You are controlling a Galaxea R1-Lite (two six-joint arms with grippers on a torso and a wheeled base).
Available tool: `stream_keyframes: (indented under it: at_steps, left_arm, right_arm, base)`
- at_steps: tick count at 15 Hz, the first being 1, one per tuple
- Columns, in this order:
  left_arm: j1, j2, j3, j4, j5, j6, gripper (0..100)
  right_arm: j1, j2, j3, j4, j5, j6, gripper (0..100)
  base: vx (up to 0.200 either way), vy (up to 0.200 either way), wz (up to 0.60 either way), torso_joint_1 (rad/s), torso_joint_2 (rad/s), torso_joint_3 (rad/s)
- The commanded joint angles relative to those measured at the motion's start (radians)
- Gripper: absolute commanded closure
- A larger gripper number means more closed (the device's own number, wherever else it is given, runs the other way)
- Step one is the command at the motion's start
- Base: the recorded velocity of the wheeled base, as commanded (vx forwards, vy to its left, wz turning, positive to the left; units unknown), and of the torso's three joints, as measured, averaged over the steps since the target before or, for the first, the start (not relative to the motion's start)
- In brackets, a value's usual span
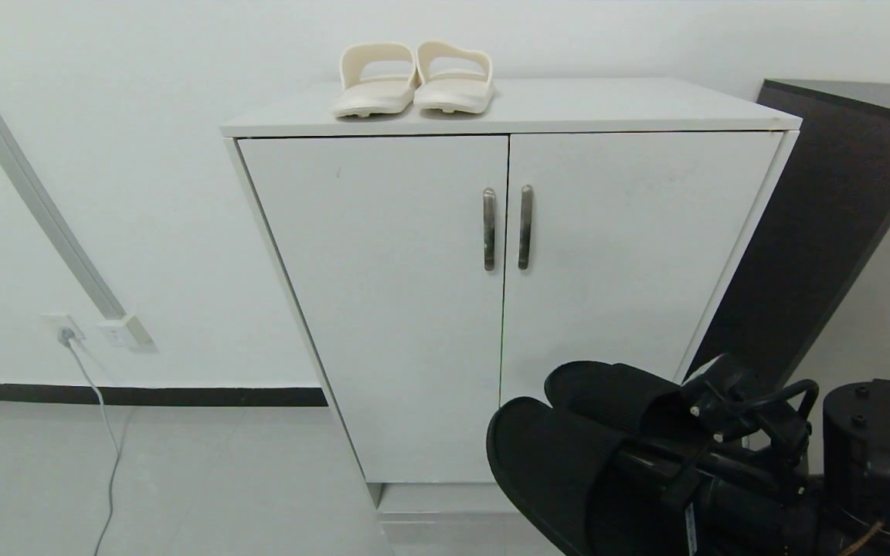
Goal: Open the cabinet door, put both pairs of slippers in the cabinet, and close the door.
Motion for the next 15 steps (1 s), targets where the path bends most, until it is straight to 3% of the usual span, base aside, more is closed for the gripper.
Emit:
stream_keyframes:
  at_steps: [1, 2, 4, 8, 11, 13, 15]
  left_arm:
    - [0.002, 0.028, -0.024, -0.005, 0.004, 0.004, 0]
    - [0.002, 0.079, -0.115, -0.001, -0.008, -0.010, 0]
    - [0.000, 0.251, -0.172, -0.028, -0.054, -0.015, 0]
    - [-0.001, 0.511, -0.228, -0.114, -0.284, -0.013, 0]
    - [-0.009, 0.673, -0.343, -0.129, -0.387, -0.002, 0]
    - [-0.017, 0.768, -0.405, -0.132, -0.422, -0.001, 0]
    - [-0.041, 0.877, -0.432, -0.223, -0.462, -0.005, 0]
  right_arm:
    - [0.001, -0.002, 0.007, 0.000, 0.001, -0.002, 100]
    - [0.000, 0.001, 0.007, -0.003, 0.001, -0.002, 100]
    - [0.000, -0.002, 0.010, -0.009, 0.001, -0.004, 100]
    - [0.000, 0.001, 0.013, -0.020, -0.001, -0.004, 100]
    - [0.001, 0.003, 0.013, -0.020, -0.001, -0.004, 100]
    - [0.001, 0.003, 0.013, -0.020, -0.001, -0.004, 100]
    - [0.001, 0.000, 0.015, -0.020, 0.001, -0.004, 100]
  base:
    - [0.000, 0.000, 0.00, 0.000, 0.00, 0.000]
    - [0.000, 0.000, 0.00, 0.000, 0.00, 0.000]
    - [0.000, 0.000, 0.00, 0.000, 0.00, 0.000]
    - [0.000, 0.000, 0.00, 0.000, 0.00, 0.000]
    - [0.000, 0.000, 0.00, 0.000, 0.00, 0.000]
    - [0.000, 0.000, 0.00, 0.000, 0.00, 0.000]
    - [0.000, 0.000, 0.00, 0.000, 0.00, 0.000]
